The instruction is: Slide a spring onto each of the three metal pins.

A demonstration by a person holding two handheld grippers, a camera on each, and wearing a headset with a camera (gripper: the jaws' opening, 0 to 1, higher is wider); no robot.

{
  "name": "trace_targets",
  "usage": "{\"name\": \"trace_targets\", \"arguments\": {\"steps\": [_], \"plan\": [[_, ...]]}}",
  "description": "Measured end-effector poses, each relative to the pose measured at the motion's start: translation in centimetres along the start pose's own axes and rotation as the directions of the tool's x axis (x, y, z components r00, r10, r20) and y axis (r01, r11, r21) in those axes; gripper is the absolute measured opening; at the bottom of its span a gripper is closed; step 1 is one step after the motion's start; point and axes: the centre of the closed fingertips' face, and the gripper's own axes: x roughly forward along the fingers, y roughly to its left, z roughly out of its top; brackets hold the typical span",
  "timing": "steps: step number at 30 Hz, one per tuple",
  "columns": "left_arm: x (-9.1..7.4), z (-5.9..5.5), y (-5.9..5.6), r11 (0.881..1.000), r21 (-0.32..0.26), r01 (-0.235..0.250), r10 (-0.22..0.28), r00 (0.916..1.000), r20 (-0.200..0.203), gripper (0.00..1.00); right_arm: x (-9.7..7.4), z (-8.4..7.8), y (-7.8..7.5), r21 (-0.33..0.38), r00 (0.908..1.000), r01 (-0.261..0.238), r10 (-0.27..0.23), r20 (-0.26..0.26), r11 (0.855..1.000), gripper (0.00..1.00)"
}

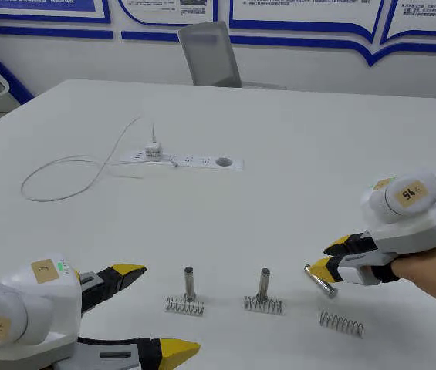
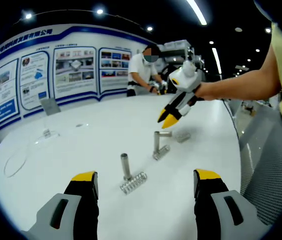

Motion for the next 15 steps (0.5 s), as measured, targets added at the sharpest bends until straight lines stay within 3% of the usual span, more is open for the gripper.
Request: {"name": "trace_targets", "arguments": {"steps": [15], "plan": [[0.0,-0.3,0.2,1.000,-0.014,-0.003,0.003,1.0000,-0.001,0.78,2.3,-1.0,-0.6,0.064,0.9965,0.018,-0.013,-0.083,0.998,0.20]]}}
